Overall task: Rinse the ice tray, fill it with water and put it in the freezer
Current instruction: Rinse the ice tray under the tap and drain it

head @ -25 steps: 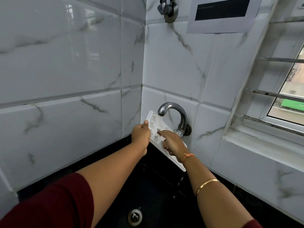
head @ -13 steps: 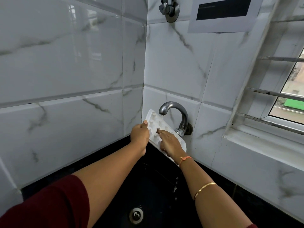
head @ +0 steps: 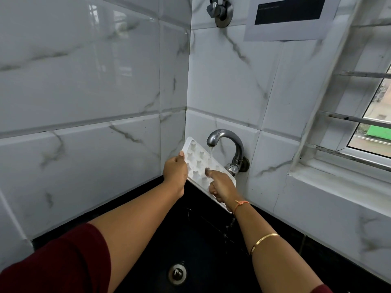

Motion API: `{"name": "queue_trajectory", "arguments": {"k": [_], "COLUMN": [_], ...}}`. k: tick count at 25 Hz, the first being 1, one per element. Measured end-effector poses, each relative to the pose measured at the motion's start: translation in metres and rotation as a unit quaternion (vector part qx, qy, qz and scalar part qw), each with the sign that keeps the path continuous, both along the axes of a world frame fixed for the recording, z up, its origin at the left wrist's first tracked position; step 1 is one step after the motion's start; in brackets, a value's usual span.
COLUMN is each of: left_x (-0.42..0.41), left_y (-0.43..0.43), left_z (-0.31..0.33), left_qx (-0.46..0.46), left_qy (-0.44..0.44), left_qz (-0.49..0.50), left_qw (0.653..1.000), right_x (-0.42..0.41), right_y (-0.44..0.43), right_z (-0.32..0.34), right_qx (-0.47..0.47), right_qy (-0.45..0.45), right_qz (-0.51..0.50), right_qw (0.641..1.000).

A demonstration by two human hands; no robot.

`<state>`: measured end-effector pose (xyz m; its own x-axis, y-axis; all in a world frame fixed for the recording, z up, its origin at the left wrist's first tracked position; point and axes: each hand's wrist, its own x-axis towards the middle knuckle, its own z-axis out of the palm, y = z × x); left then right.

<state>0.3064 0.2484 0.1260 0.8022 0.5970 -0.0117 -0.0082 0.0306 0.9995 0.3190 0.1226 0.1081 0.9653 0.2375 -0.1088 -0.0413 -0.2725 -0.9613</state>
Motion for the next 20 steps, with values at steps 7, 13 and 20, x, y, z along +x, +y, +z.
{"name": "queue_trajectory", "arguments": {"k": [7, 13, 20], "left_x": [0.0014, 0.0008, -0.0051], "left_y": [-0.0001, -0.0006, -0.0001], "left_z": [-0.0006, -0.0018, 0.0032], "left_qx": [-0.019, -0.043, -0.054], "left_qy": [-0.007, -0.004, -0.017], "left_qz": [0.005, 0.002, 0.012], "left_qw": [1.0, 0.999, 0.998], "right_x": [0.0001, -0.0002, -0.0016], "right_y": [-0.0015, -0.0031, -0.0006], "right_z": [0.0022, 0.0015, 0.0029], "right_qx": [-0.051, -0.07, -0.062], "right_qy": [-0.09, -0.106, -0.098], "right_qz": [-0.03, -0.037, -0.022], "right_qw": [0.994, 0.991, 0.993]}}
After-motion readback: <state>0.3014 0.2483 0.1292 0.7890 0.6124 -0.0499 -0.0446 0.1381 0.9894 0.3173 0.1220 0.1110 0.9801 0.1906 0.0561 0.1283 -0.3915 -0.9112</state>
